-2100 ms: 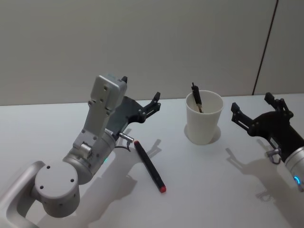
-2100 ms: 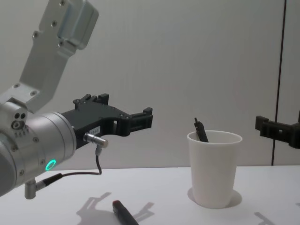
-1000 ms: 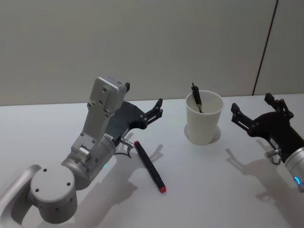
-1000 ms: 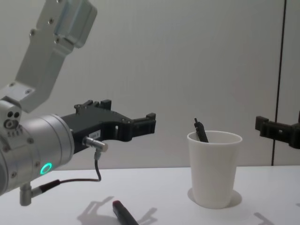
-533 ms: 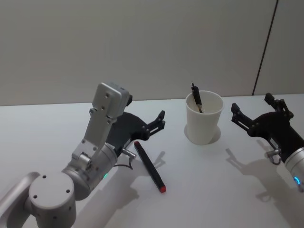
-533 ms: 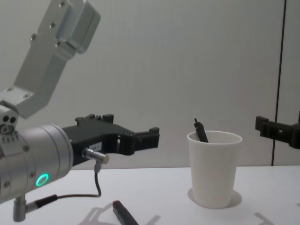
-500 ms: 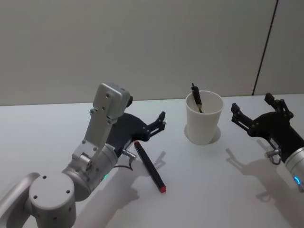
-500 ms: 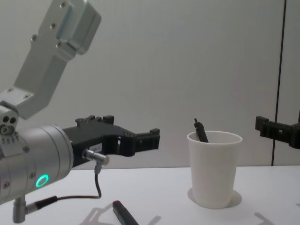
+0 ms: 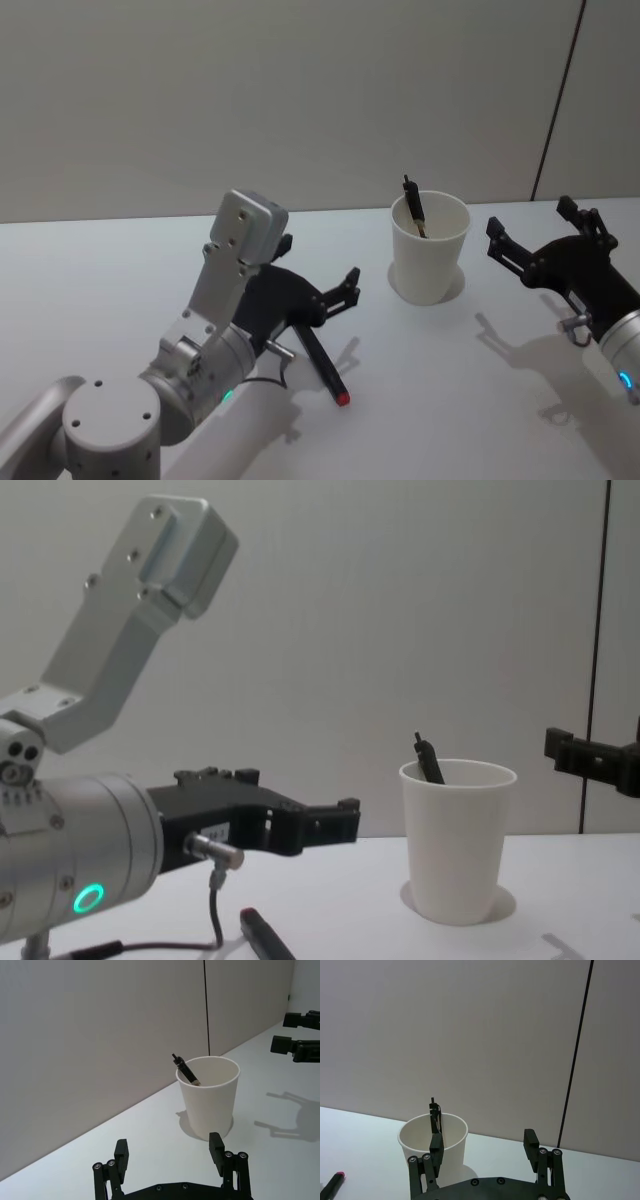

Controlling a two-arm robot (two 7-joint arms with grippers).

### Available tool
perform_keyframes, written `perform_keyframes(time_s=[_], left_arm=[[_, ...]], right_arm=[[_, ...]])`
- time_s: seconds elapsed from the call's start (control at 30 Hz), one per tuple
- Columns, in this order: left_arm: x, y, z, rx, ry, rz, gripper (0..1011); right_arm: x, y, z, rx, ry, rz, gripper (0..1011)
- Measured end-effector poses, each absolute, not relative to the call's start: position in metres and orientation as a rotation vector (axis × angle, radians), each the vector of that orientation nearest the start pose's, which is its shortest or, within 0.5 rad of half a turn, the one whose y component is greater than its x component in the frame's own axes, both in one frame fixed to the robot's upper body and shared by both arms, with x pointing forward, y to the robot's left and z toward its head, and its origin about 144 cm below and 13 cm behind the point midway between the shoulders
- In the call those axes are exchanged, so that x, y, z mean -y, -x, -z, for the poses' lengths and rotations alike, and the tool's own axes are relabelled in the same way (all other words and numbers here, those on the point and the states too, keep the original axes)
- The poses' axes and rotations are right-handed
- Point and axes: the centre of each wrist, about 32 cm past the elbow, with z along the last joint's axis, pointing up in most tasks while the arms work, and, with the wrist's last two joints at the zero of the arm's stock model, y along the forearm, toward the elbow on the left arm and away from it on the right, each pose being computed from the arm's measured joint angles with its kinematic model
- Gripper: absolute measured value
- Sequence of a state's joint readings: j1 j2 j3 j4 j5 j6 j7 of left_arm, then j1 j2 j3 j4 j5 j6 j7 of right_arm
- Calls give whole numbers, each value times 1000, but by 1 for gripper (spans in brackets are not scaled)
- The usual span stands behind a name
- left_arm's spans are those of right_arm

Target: Place the pen into the pen holder.

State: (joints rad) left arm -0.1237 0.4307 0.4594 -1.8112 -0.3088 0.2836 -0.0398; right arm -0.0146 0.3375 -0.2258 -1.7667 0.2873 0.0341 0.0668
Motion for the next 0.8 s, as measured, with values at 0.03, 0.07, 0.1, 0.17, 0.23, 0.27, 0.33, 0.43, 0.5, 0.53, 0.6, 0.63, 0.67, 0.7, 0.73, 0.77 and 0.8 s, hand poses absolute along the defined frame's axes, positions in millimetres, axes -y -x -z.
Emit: perform_keyframes(time_s=[0.03, 0.07, 0.1, 0.17, 0.23, 0.27, 0.33, 0.43, 0.5, 0.53, 0.6, 0.63, 0.67, 0.7, 0.73, 0.77, 0.8], left_arm=[[-191, -449, -1214, 39, -200, -1035, 1001], [-190, -447, -1214, 29, -207, -1031, 1001], [-190, -447, -1214, 23, -211, -1029, 1001], [-189, -445, -1214, 8, -219, -1024, 1001], [-188, -443, -1214, -7, -227, -1019, 1001], [-187, -443, -1214, -15, -231, -1017, 1001], [-187, -442, -1213, -25, -235, -1015, 1001], [-185, -439, -1213, -52, -246, -1014, 1001], [-184, -438, -1213, -64, -252, -1014, 1001], [-184, -438, -1212, -67, -253, -1015, 1001], [-183, -437, -1212, -83, -261, -1017, 1001], [-183, -436, -1211, -89, -263, -1017, 1001], [-182, -435, -1211, -101, -269, -1019, 1001], [-182, -435, -1211, -101, -269, -1019, 1001], [-182, -435, -1210, -111, -275, -1021, 1001], [-181, -434, -1209, -115, -277, -1021, 1001], [-181, -434, -1209, -124, -281, -1023, 1001]], right_arm=[[237, -443, -1189, 75, -26, 1230, 1001], [237, -443, -1189, 75, -26, 1230, 1001], [237, -443, -1189, 75, -26, 1230, 1001], [237, -443, -1189, 75, -26, 1230, 1001], [237, -443, -1189, 75, -26, 1230, 1001], [237, -443, -1189, 75, -26, 1230, 1001], [237, -443, -1189, 75, -26, 1229, 1001], [237, -443, -1189, 75, -26, 1230, 1001], [237, -443, -1189, 75, -26, 1230, 1001], [237, -443, -1189, 75, -26, 1230, 1001], [237, -443, -1189, 75, -26, 1230, 1002], [237, -443, -1189, 75, -26, 1230, 1001], [237, -443, -1189, 75, -26, 1230, 1001], [237, -443, -1189, 75, -26, 1230, 1001], [237, -443, -1189, 75, -26, 1230, 1001], [237, -443, -1189, 75, -26, 1230, 1001], [237, -443, -1189, 75, -26, 1230, 1001]])
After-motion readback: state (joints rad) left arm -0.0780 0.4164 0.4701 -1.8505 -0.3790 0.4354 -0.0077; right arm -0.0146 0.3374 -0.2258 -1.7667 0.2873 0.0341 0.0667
